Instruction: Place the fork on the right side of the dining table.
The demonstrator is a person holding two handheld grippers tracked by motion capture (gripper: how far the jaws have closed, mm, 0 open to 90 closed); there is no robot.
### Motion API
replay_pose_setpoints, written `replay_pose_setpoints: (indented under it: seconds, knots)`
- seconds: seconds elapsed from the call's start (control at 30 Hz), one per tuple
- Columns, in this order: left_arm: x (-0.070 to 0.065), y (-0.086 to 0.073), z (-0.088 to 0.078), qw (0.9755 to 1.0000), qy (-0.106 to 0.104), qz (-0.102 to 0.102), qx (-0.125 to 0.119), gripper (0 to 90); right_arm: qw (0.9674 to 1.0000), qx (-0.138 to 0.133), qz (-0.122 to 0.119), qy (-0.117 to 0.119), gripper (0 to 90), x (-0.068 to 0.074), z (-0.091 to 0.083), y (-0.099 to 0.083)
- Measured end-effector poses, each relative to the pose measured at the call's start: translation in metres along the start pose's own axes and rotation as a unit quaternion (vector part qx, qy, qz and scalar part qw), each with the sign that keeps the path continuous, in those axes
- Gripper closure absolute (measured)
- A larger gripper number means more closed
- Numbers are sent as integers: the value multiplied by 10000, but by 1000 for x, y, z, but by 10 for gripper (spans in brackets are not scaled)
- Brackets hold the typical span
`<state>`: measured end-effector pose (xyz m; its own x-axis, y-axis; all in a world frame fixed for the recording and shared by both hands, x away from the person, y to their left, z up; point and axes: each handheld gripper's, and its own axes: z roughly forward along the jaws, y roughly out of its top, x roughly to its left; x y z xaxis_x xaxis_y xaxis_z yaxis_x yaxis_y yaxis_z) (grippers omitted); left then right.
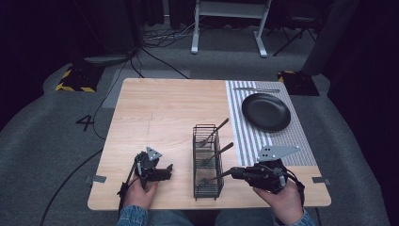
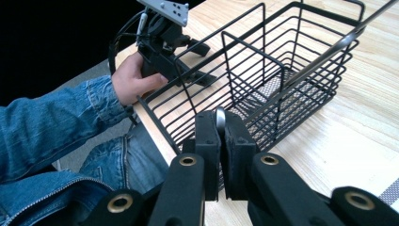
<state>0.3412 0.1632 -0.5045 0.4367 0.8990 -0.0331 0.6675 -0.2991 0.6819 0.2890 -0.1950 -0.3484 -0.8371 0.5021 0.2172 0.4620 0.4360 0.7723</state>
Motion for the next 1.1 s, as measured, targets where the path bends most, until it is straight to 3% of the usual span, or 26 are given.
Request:
replay_pose_setpoints:
  seconds: [0.4,1.1]
  knots:
    - [0,0,0,10000,-4,-18,-6,114,9997,-166,-102,-111,871,7,-4,4]
    - [1,1,1,10000,-4,10,-1,113,9967,-770,-163,-214,872,9,-46,19]
